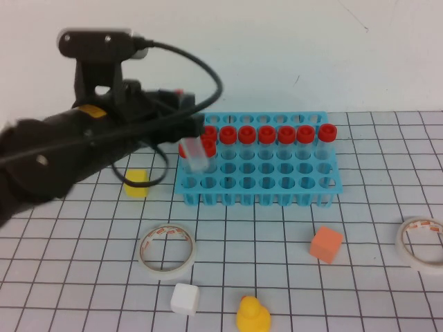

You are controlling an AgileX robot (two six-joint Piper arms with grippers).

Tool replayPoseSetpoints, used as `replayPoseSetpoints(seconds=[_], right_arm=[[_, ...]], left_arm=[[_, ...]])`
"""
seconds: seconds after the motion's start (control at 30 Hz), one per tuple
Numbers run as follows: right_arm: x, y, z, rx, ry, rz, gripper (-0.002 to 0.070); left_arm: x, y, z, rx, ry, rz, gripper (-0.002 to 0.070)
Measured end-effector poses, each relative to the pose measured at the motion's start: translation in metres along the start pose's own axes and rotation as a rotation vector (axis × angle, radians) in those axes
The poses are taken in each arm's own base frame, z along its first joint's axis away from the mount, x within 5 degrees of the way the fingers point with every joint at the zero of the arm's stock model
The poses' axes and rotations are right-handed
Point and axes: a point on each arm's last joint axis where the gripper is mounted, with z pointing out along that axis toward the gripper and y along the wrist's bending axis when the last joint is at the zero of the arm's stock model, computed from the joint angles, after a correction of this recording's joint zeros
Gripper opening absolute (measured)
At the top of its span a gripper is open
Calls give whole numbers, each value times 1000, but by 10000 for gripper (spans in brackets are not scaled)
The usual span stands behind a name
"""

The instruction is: Place the test tubes

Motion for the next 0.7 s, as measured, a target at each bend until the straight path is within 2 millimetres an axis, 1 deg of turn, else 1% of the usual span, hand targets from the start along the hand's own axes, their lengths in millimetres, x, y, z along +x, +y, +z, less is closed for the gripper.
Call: replayPoseSetpoints(seconds=[0.13, 0.2, 0.23, 0.3, 0.4, 0.47, 0.6, 0.7], right_arm=[[0, 0, 0, -2, -1, 1, 0], [0, 0, 0, -2, -1, 1, -1], [0, 0, 0, -2, -1, 1, -1], [0, 0, 0, -2, -1, 1, -1], [0, 0, 0, -2, -1, 1, -1], [0, 0, 0, -2, -1, 1, -1], [0, 0, 0, -2, -1, 1, -1], [0, 0, 0, -2, -1, 1, -1]], left_arm=[[-1, -15, 6, 9, -127, 36, 279], [5, -27, 15, 30, -186, 79, 279], [12, -32, 25, 40, -196, 126, 279], [24, -33, 38, 45, -168, 169, 279], [40, -29, 58, 33, -131, 188, 279], [48, -26, 68, 23, -111, 186, 279], [64, -14, 84, -11, -70, 183, 279], [77, 1, 100, -52, -31, 171, 279]])
